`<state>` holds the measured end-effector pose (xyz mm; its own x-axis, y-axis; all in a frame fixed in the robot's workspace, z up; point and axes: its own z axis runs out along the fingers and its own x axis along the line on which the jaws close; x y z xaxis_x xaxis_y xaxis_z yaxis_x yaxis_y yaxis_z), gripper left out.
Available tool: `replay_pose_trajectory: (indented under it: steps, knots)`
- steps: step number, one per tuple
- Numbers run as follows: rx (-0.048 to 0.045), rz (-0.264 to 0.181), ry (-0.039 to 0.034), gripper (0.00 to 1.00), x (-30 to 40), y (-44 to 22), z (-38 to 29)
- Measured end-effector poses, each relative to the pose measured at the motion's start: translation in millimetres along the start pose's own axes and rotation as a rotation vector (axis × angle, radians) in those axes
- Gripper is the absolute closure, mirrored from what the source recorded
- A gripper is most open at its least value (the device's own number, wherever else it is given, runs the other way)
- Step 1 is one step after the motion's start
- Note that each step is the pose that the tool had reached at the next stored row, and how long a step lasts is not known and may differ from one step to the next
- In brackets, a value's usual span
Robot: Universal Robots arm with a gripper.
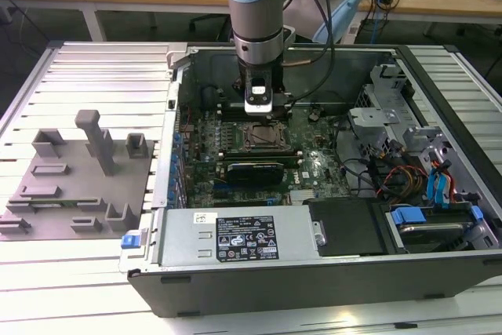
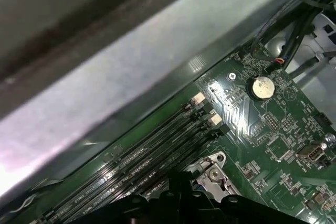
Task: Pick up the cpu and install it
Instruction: 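Install the first cpu locking lever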
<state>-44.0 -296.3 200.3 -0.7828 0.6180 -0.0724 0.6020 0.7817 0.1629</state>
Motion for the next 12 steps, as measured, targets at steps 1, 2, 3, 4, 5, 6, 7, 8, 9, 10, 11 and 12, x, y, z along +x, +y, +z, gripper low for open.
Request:
replay_pose_trajectory:
  steps: [1,2,3,4,5,6,7,8,9,10,11,12]
  knots:
    - [0.0000,0.000,-0.0001,0.89,0.0,0.0,0.0]
    - [0.0000,0.000,-0.0001,0.89,0.0,0.1,-0.1]
    - [-0.0006,0.000,-0.0001,0.89,-0.1,0.3,-0.8]
    - [-0.0005,0.000,0.0000,0.89,-0.2,0.6,-2.8]
    - [-0.0002,0.000,0.0000,0.89,-0.3,0.8,-4.5]
    - [-0.0002,0.000,0.0000,0.89,-0.4,1.1,-6.1]
    - [-0.0002,0.000,0.0000,0.89,-0.6,1.5,-8.3]
    - [-0.0002,0.000,0.0000,0.89,-0.7,1.9,-9.9]
    - [-0.0004,0.000,-0.0001,0.89,-0.4,2.2,-9.9]
    - [-0.0001,0.000,-0.0001,0.89,0.2,2.7,-10.0]
    - [-0.0001,0.001,-0.0001,0.89,0.9,3.2,-10.0]
    - [-0.0001,0.001,-0.0002,0.89,2.1,3.9,-10.0]
